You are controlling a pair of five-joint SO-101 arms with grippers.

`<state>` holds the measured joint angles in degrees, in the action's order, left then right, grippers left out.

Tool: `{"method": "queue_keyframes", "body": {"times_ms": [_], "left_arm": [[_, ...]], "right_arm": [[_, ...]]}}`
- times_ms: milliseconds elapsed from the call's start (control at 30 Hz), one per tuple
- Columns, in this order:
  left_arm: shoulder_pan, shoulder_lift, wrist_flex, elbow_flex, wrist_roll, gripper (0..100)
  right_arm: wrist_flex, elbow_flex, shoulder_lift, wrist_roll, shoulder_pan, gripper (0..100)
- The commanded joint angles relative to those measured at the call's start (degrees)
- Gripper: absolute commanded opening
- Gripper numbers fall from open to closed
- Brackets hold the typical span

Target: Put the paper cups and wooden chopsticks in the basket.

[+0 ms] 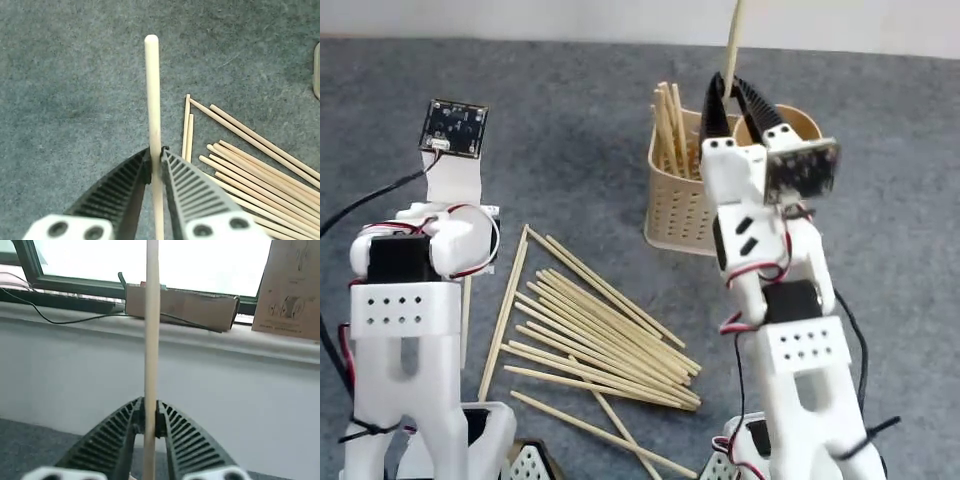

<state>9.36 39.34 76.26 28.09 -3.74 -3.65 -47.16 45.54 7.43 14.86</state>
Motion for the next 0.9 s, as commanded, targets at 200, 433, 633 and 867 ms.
{"method": "queue_keyframes", "body": {"times_ms": [200,433,633,867], "left_arm": [[-1.27,1.54,-1.85,-0.13,0.44,0],[-1.19,1.63,-1.85,-0.13,0.44,0],[-1.19,1.8,-1.93,-0.66,0.44,0],[-1.27,1.89,-3.96,-0.66,0.44,0]], "right_arm": [[-1.27,0.75,-2.24,0.62,-0.48,1.1],[-1.27,-2.33,-2.07,0.62,0.75,11.3],[-0.04,-3.12,3.65,0.62,0.75,11.2],[17.71,-2.68,18.33,0.62,6.29,11.2]]}}
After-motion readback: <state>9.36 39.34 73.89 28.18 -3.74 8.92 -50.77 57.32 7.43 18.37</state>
